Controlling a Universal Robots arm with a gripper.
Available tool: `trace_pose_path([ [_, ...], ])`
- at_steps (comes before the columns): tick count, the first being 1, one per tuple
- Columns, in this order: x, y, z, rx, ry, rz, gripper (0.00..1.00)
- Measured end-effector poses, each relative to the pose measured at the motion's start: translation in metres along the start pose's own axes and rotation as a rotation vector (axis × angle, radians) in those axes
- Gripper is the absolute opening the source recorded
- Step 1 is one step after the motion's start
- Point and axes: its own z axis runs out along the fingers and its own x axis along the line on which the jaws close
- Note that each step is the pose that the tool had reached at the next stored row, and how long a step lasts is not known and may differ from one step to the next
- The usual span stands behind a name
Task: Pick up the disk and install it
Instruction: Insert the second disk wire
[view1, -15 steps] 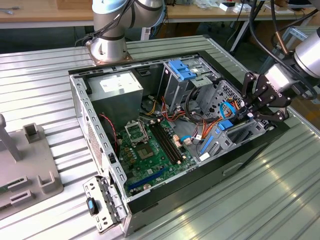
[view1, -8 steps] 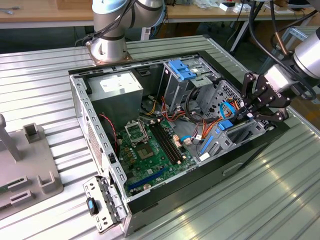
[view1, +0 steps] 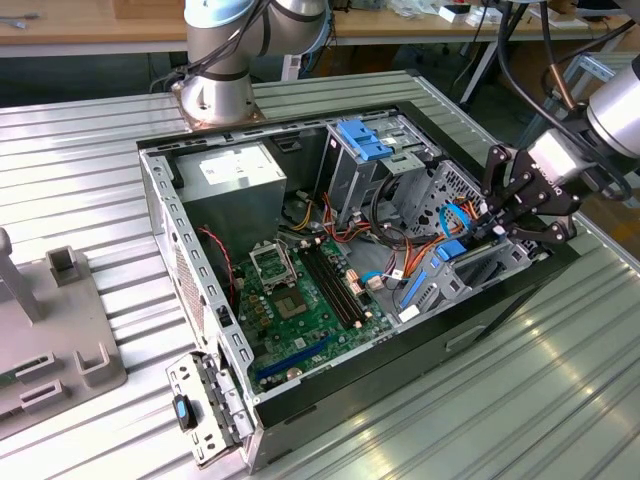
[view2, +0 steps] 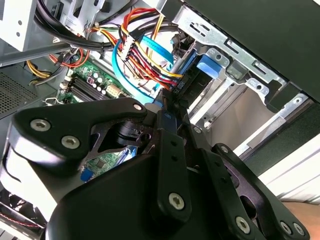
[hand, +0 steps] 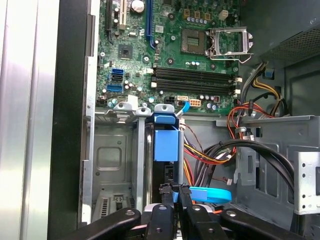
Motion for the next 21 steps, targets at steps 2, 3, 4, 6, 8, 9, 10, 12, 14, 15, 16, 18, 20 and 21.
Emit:
trace_pose_path([
  [2, 0.0001, -0.0002, 0.0002, 0.0, -0.0008, 0.0, 0.16],
  [3, 0.0001, -0.0005, 0.0003, 0.0, -0.0007, 0.0, 0.16],
  [4, 0.0002, -0.0006, 0.0003, 0.0, -0.0007, 0.0, 0.16],
  [6, 0.0002, -0.0011, 0.0004, 0.0, -0.0008, 0.0, 0.16],
  [8, 0.0003, -0.0021, 0.0007, 0.0, -0.0013, 0.0, 0.16],
  [9, 0.0003, -0.0021, 0.0007, 0.0, -0.001, 0.0, 0.16],
  [10, 0.0003, -0.0021, 0.0007, 0.0, -0.0007, 0.0, 0.16],
  [12, 0.0006, -0.0022, 0.0021, 0.0, -0.0005, 0.0, 0.16],
  [14, 0.0009, -0.0023, 0.0032, 0.0, -0.0004, 0.0, 0.16],
  [15, 0.0009, -0.0023, 0.0035, 0.0, -0.0007, 0.0, 0.16],
  [16, 0.001, -0.0023, 0.0037, 0.0, -0.0007, 0.0, 0.16],
  [18, 0.0013, -0.0024, 0.0047, 0.0, -0.0007, 0.0, 0.16],
  [20, 0.0016, -0.0025, 0.0059, 0.0, -0.0003, 0.0, 0.16],
  [21, 0.0018, -0.0025, 0.0065, 0.0, -0.0002, 0.0, 0.16],
])
